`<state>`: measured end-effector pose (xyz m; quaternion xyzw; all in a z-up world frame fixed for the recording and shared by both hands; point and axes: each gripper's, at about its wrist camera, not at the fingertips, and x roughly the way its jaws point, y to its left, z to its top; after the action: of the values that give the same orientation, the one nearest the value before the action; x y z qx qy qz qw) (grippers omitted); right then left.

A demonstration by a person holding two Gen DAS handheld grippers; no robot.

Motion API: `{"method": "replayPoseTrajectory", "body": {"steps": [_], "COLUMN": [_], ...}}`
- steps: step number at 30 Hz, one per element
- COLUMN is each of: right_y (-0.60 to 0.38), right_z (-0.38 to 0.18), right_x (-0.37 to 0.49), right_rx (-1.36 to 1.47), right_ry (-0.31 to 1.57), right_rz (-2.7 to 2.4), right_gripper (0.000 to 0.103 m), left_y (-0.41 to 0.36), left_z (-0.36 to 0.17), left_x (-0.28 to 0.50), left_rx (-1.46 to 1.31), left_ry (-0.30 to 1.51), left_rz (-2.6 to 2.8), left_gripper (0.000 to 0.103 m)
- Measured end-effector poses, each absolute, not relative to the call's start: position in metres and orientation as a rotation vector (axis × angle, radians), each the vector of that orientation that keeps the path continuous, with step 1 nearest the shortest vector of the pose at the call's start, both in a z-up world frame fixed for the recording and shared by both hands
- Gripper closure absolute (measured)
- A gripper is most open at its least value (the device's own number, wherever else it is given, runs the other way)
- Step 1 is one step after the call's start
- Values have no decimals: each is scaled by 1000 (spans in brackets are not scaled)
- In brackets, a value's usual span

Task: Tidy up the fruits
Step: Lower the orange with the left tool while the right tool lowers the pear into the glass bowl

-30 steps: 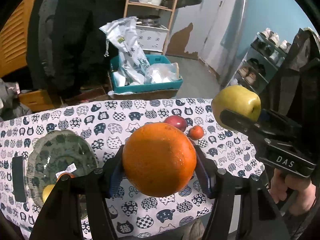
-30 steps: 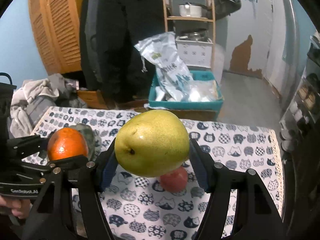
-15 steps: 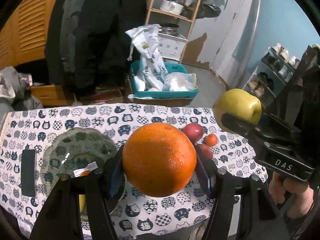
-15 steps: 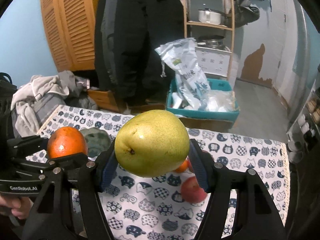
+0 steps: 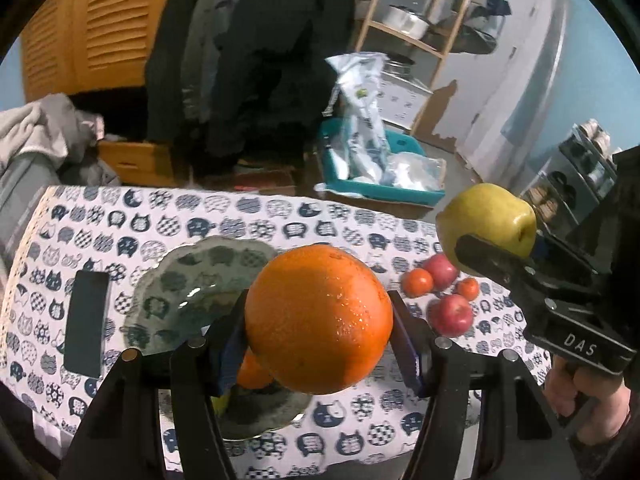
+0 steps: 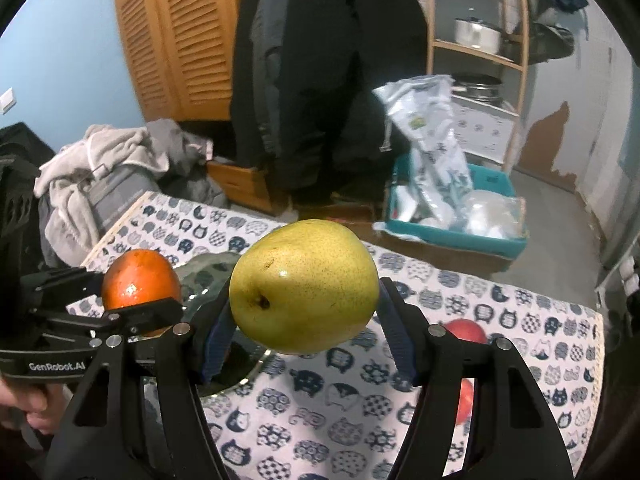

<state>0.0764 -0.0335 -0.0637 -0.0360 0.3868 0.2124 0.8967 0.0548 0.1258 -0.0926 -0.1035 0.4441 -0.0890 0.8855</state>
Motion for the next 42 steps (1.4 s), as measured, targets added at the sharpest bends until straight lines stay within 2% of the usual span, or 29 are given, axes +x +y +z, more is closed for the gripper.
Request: {"method": "replayPoseTrajectory", "body": {"steps": [18,34,42], "right_y": [54,78,84], "right_z": [-118,-175,-196], "right_x": [104,118,121], "right_rx": [-83,-128,-150], "right_ry": [932,1058,1102], "right_rz": [578,595,584], "right_gripper": [37,37,37], "left_y": [206,228,229], "left_z": [-163,-218,-222], "left_x": [72,80,80], "left_rx": [-336,-398,-407], "left_ry": [1048,1173,1169], "left_rz": [-46,24,28], "left_gripper": [38,38,38]}}
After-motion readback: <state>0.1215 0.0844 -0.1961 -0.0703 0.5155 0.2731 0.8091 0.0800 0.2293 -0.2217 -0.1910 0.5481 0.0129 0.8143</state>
